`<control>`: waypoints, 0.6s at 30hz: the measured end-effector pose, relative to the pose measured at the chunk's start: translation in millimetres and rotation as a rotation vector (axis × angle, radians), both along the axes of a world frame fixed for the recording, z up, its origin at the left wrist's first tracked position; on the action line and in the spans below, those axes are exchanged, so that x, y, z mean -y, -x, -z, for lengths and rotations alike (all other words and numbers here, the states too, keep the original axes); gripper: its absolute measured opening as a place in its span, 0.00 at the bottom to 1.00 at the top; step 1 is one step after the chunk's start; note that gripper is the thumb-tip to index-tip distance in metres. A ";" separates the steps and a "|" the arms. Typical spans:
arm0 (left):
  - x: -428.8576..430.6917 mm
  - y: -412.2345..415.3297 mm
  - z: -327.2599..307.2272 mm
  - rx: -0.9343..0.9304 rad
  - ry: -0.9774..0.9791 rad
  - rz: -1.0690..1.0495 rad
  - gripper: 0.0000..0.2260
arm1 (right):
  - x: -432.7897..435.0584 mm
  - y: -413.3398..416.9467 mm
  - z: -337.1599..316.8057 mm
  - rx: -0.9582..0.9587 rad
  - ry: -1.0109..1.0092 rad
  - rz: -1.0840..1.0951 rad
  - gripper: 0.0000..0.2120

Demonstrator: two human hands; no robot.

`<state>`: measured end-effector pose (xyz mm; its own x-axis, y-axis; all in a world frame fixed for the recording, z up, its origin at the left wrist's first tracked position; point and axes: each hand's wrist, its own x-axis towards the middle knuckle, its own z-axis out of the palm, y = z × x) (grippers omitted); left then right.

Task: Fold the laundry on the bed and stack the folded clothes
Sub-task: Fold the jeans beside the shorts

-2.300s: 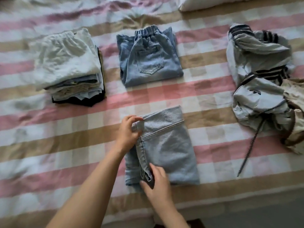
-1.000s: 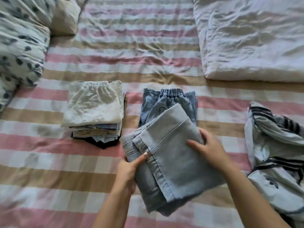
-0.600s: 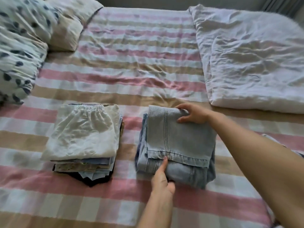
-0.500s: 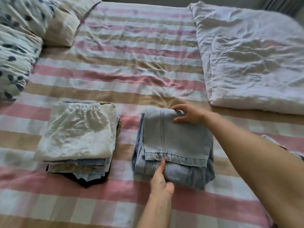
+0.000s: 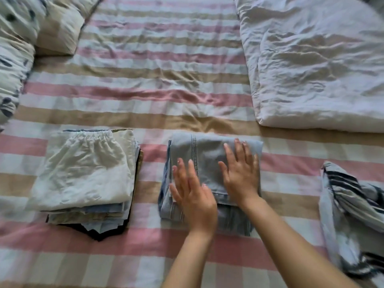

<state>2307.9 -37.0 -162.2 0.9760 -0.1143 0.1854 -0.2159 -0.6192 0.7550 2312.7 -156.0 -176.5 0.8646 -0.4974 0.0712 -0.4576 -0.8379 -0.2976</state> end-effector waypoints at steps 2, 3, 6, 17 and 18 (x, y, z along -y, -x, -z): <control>13.2 -31.2 16.3 -0.019 -0.336 0.291 0.27 | -4.0 6.5 17.4 -0.133 0.013 0.024 0.29; 18.9 -46.1 27.5 -0.022 -0.474 0.374 0.26 | -1.5 6.8 26.8 -0.176 0.016 0.031 0.30; 23.2 -71.7 55.4 -0.062 -0.635 0.445 0.28 | 3.0 2.5 45.6 -0.210 -0.040 0.035 0.30; 48.9 -14.2 6.1 -0.026 -0.507 0.516 0.30 | 23.5 67.4 -26.7 0.033 -0.422 0.080 0.29; 58.7 11.5 -3.2 0.017 -0.468 0.600 0.28 | 32.1 95.5 -37.3 0.081 -0.398 0.125 0.26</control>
<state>2296.4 -95.7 -159.1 0.7193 -0.6947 0.0018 -0.6256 -0.6467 0.4363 2217.2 -188.1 -139.3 0.7956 -0.6003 -0.0818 -0.5098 -0.5903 -0.6258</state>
